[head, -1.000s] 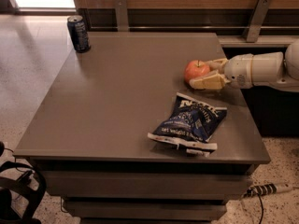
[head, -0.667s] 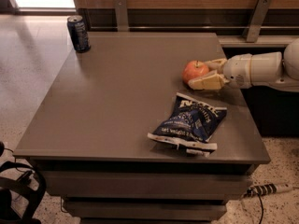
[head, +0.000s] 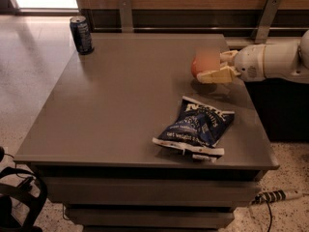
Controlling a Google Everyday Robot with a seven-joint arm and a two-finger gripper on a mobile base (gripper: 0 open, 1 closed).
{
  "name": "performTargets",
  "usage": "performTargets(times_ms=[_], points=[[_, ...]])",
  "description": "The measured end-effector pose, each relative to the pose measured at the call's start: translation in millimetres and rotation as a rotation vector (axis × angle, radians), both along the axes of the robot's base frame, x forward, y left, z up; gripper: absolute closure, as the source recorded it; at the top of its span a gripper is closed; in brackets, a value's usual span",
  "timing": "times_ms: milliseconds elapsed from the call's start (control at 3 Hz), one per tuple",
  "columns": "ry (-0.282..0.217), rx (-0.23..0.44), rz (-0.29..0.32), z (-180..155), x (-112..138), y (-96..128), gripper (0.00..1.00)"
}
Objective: Move apple near pepsi can
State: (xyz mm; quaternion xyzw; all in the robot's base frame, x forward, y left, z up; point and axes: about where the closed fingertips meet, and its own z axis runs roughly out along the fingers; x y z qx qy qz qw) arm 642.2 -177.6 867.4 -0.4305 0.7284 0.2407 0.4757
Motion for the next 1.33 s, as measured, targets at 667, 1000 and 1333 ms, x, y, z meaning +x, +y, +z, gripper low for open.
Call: performTargets(times_ms=[667, 1000, 1333], points=[[-0.054, -0.063, -0.060, 84, 27, 3, 1.00], [-0.087, -0.116, -0.087, 111, 51, 32, 1.00], [-0.116, -0.150, -0.078, 124, 75, 73, 1.00]])
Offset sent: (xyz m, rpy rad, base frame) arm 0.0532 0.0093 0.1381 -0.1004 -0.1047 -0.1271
